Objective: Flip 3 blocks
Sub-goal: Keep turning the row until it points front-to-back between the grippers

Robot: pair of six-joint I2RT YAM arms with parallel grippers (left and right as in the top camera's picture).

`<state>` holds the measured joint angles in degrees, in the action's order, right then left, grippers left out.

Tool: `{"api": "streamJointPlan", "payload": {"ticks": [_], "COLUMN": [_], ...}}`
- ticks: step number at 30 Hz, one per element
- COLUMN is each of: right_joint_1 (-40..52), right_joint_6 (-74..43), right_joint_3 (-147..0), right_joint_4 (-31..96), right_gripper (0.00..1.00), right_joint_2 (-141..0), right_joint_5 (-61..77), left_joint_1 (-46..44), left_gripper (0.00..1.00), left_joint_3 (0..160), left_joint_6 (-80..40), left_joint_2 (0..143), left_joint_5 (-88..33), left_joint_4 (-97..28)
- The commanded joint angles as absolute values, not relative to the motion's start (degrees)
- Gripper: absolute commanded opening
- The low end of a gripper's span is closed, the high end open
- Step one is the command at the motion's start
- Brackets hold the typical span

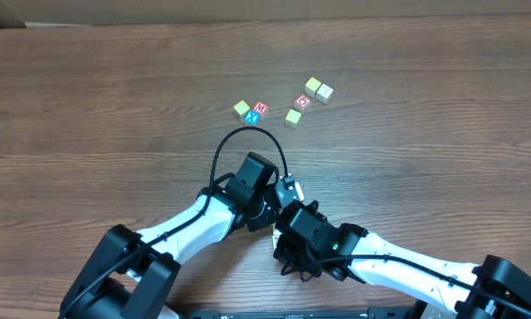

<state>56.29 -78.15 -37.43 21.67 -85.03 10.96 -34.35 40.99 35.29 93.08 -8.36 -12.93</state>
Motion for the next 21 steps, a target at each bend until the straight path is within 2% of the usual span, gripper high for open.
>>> {"api": "streamJointPlan", "payload": {"ticks": [1,21], "right_joint_1": [56.2,56.2], "right_joint_6": [-78.0,-78.0], "right_joint_3": [-37.8,-37.8], "right_joint_4": [21.3,21.4], "right_gripper": [0.04,0.04], "right_joint_2": [-85.0,-85.0], "right_joint_5": [9.7,9.7], "left_joint_1": [-33.7,-33.7], "left_gripper": [0.04,0.04], "left_joint_3": [39.9,39.9], "left_joint_6": [34.0,33.4], "left_joint_2": [95.2,95.2], "left_joint_5": [-6.6,-5.2], "left_joint_4": [-13.0,-12.1]}}
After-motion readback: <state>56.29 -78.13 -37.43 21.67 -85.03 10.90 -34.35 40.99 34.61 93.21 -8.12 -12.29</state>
